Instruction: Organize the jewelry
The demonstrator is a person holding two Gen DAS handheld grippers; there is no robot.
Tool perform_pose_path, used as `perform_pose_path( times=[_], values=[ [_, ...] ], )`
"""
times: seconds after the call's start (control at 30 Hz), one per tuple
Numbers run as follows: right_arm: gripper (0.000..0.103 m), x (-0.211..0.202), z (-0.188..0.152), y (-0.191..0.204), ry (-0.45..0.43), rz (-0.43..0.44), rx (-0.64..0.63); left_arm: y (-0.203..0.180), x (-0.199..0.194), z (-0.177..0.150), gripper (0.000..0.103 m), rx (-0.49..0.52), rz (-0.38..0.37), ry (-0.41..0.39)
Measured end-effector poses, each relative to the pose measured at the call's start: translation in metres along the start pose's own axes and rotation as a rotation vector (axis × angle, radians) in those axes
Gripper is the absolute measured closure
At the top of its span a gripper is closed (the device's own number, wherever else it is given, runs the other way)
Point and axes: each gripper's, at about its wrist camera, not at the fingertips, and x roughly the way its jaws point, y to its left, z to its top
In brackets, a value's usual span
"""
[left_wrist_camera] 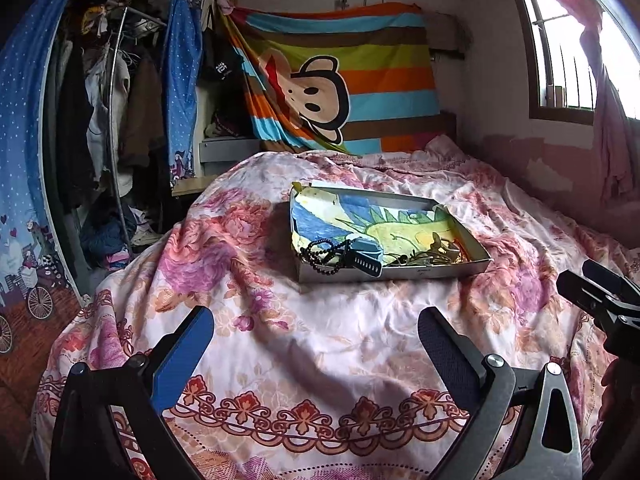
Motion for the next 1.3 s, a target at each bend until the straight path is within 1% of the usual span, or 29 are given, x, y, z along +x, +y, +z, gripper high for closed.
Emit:
perform_pose_path(
  times=[0.17,1.3],
  values=[
    [0.001,0.0019,-0.0011,-0.0013,0.005,-0.005,0.000,0.0026,-0.0010,0.0001,0.000,-0.017,-0.004,-0.002],
    [0.001,0.0043,-0.0065,-0.0017,0.015,-0.003,-0.003,0.0007,-0.0018,0.0005,0.000,-0.006,-0.003,-0.002]
  ],
)
